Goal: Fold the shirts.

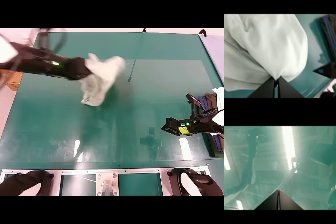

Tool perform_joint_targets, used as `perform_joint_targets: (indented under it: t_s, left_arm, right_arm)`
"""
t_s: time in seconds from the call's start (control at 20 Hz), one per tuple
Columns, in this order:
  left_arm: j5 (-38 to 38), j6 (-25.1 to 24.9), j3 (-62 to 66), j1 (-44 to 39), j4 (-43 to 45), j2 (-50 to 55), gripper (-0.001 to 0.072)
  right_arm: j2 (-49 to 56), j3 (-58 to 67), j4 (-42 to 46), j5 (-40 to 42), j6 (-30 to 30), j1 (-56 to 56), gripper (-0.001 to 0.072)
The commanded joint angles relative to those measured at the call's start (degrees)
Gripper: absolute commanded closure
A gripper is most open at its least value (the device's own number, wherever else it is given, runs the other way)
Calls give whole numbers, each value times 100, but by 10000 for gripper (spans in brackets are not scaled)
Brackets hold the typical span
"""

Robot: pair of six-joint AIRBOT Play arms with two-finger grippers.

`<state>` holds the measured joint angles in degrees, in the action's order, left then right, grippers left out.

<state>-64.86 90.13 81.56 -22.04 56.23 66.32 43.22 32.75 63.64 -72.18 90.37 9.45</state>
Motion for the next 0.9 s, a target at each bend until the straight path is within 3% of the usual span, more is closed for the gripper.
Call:
perform_joint_targets:
  t_s: [0.0,0.05,0.1,0.15,0.2,0.35,0.65,0.75,0.85]
  left_arm:
    - [205,-186,116,-992,-205,791,678]
    - [254,-234,116,-1165,-240,1123,677]
    - [321,-271,116,-1281,-269,1416,565]
    - [402,-269,116,-1342,-271,1683,163]
    - [402,-203,116,-1335,-337,1873,-8]
    - [35,-203,232,-835,-417,1893,-13]
    - [-1786,-212,501,1169,90,1545,-13]
    - [-1705,-278,-199,1370,181,1547,-13]
    - [-1032,-367,-1204,1368,83,1547,-13]
  right_arm:
    - [-4,-4,0,0,0,-4,690]
    - [-4,-4,0,0,0,-4,690]
    - [-4,-4,0,0,0,-4,690]
    - [-4,-4,0,0,0,-4,690]
    - [-4,-4,0,0,0,-4,690]
    - [-4,-4,0,0,0,-4,690]
    - [-4,-4,0,0,0,-4,690]
    - [-4,-4,-46,98,2,-4,690]
    - [-4,-2,-92,326,0,-4,690]
